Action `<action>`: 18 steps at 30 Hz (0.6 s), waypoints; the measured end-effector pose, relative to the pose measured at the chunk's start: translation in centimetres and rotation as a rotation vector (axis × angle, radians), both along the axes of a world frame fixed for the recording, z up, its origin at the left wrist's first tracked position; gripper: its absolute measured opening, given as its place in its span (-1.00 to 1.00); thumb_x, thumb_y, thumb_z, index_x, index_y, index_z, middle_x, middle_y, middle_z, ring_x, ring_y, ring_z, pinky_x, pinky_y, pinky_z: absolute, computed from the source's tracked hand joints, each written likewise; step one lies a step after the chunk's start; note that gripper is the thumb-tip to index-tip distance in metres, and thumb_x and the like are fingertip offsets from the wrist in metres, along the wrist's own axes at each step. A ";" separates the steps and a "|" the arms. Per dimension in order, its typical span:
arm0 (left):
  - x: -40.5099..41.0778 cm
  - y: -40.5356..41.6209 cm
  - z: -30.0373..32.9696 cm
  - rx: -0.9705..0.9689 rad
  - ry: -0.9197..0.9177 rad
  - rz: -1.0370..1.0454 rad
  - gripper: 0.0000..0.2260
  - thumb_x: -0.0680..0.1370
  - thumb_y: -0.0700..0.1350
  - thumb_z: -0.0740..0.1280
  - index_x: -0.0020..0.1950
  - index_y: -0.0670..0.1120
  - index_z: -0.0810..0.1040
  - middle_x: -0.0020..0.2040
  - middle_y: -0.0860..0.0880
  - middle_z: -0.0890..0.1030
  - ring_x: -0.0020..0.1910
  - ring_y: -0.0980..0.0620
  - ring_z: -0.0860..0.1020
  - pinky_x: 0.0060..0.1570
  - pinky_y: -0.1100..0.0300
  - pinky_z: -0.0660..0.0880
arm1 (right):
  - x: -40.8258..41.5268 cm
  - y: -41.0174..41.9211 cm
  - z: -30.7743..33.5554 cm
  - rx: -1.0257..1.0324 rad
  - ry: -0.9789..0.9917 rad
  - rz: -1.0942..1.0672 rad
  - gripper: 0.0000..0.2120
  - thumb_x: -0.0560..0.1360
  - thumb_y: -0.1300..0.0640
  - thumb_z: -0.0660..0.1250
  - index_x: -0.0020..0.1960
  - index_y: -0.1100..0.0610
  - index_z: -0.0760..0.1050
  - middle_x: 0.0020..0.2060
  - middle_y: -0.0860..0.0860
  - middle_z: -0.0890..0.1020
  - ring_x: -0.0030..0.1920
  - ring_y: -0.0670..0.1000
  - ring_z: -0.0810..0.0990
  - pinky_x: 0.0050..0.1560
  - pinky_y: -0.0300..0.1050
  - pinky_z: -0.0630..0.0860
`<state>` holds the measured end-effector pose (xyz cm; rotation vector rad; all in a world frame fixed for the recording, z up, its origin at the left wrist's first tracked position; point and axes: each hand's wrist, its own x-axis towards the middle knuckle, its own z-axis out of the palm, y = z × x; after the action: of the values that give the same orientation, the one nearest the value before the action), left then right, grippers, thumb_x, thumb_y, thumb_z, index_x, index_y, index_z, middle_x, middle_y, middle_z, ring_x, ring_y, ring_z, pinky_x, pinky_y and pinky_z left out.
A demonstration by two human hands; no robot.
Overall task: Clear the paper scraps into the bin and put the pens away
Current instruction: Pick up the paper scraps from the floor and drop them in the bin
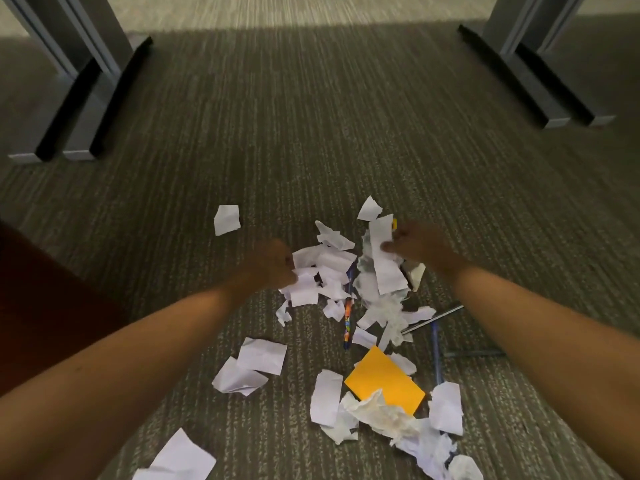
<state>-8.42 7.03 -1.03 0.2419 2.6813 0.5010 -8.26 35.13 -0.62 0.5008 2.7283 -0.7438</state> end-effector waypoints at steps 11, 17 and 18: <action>0.0 -1.2 0.3 0.551 0.074 0.526 -0.68 0.29 -0.37 0.53 -0.29 -0.02 0.48 -0.24 -0.10 0.55 -0.18 -0.10 0.57 -0.13 0.04 0.55 | 2.8 0.4 3.0 -0.757 0.321 -0.412 -0.76 0.34 0.32 0.51 -0.05 0.23 0.54 -0.23 0.12 0.58 -0.38 -0.02 0.57 -0.41 -0.15 0.50; 2.6 -1.5 1.1 0.649 -0.265 0.398 -0.60 0.31 -0.37 0.54 0.08 -0.12 0.58 -0.09 -0.03 0.62 -0.18 0.08 0.65 -0.39 0.31 0.54 | 7.8 -0.6 2.2 -0.798 -0.081 -0.357 -0.76 0.41 0.28 0.47 0.07 0.20 0.61 -0.13 0.09 0.66 -0.22 0.04 0.55 -0.22 -0.04 0.50; 3.2 -1.3 0.8 0.532 -0.237 0.293 -0.61 0.32 -0.33 0.55 0.11 -0.14 0.61 -0.13 -0.01 0.62 -0.14 0.02 0.66 -0.38 0.37 0.49 | 8.4 -1.5 1.6 -0.667 -0.099 -0.296 -0.81 0.42 0.25 0.47 0.03 0.22 0.62 -0.14 0.11 0.65 -0.23 0.05 0.56 -0.20 -0.02 0.52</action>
<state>-5.24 5.73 -0.22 -0.0673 2.3134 1.2490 0.13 33.68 0.98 0.7477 2.1439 -1.5665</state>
